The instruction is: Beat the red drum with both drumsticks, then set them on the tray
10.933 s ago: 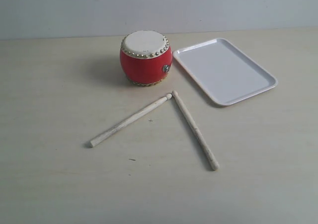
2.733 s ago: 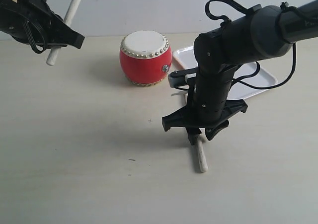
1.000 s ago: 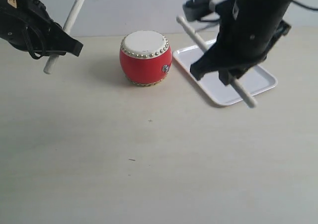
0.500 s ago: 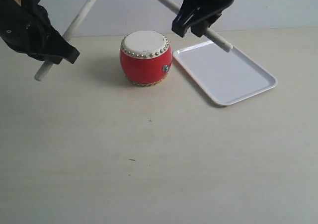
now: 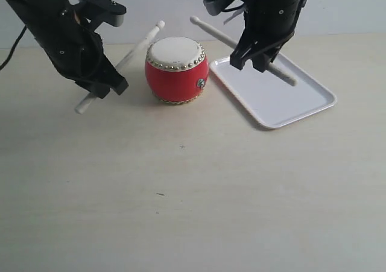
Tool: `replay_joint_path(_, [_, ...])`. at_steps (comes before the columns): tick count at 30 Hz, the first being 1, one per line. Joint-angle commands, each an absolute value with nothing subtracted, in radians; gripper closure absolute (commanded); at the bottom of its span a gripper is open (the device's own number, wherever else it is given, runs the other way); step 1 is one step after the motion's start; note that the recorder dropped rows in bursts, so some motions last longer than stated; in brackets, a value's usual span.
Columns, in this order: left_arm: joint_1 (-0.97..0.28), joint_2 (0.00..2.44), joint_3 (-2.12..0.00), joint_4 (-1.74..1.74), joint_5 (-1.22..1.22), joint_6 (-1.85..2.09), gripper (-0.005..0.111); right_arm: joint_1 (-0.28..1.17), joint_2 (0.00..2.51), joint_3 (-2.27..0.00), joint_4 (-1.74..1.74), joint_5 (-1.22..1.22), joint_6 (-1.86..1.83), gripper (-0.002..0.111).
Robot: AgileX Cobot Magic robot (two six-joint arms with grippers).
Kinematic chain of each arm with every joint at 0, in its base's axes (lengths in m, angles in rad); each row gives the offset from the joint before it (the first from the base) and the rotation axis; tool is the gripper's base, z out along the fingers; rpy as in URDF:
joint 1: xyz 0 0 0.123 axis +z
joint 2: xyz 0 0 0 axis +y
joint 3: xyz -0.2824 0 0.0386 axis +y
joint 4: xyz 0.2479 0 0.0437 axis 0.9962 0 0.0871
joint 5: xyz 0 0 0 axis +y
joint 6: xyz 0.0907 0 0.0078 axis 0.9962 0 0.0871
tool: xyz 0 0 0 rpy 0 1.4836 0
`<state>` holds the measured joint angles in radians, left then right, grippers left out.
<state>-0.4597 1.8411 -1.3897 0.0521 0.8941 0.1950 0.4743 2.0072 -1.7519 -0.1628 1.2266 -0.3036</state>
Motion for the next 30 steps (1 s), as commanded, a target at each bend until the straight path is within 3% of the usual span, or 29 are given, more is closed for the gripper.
replay_joint_path(1, [-0.463, 1.897, -1.429, 0.048, 0.913, 0.209, 0.107, 0.472, 1.999, -1.845, -0.117, 1.221, -0.283, 0.108])
replay_joint_path(8, [-0.463, 1.905, -1.469, 0.072, 0.994, 0.205, 0.107, 0.472, 2.039, -1.882, -0.055, 1.221, -0.285, 0.108])
replay_joint_path(19, [-0.463, 1.817, -1.484, 0.072, 1.027, 0.179, 0.107, 0.472, 2.300, -1.944, -0.077, 1.221, -0.231, 0.108])
replay_joint_path(30, [-0.463, 2.000, -1.470, 0.066, 0.910, 0.181, 0.107, 0.476, 2.050, -2.031, -0.074, 1.221, -0.170, 0.108])
